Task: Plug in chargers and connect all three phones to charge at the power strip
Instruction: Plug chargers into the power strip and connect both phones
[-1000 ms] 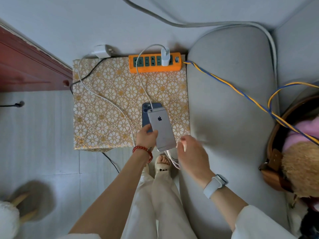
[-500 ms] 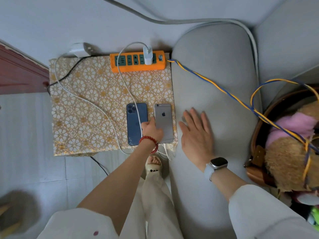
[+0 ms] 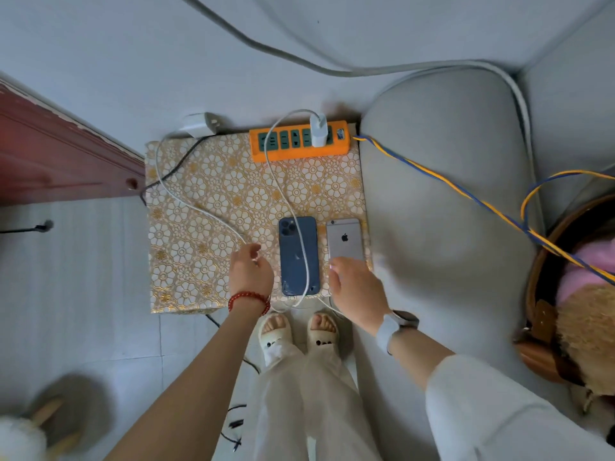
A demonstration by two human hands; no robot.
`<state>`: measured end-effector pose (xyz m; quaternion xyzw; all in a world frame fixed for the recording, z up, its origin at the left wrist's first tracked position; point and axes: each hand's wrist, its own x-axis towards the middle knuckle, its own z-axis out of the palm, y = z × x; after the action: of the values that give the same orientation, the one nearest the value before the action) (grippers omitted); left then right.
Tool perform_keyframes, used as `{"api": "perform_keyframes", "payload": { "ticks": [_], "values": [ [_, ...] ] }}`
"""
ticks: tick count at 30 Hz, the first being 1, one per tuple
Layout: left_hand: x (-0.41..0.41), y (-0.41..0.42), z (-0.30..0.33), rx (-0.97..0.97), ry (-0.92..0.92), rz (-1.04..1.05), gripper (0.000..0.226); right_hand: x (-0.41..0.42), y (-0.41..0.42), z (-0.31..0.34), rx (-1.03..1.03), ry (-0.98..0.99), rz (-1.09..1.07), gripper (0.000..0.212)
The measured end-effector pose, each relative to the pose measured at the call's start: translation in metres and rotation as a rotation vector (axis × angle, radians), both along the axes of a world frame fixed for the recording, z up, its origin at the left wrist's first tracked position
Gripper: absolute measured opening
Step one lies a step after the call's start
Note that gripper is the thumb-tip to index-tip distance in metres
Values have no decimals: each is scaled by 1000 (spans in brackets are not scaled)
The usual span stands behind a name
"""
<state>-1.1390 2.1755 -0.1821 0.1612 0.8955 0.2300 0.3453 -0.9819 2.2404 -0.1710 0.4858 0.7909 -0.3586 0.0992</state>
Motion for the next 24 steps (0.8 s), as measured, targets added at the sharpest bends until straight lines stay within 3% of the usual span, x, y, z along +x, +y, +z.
{"api": "perform_keyframes", "payload": {
  "ticks": [4,6,11,13,15,17,20,24],
  "values": [
    [-18,-27,-5,5,14,2,32,-55,-10,-19,-319,3,-303,46],
    [-26,-32,-8,-21,1,-13,34,-69,-12,-23,-287,-13,-364,44],
    [-40,-24,-18,-115,-78,-58,39,-33,-4,-7,250,66,-124,52],
    [-45,-17,-22,-155,-93,-80,40,-3,5,1,366,-62,-58,50],
    [-50,-11,-26,-195,-94,-105,40,16,10,5,361,-325,37,46],
    [-55,-7,-29,-247,-78,-119,45,21,12,0,286,-516,154,55],
    [-63,-2,-35,-308,-44,-164,48,11,13,-12,298,-540,291,66],
    [-74,1,-43,-302,-6,-222,30,-1,20,-32,306,-575,350,63]
  ]
}}
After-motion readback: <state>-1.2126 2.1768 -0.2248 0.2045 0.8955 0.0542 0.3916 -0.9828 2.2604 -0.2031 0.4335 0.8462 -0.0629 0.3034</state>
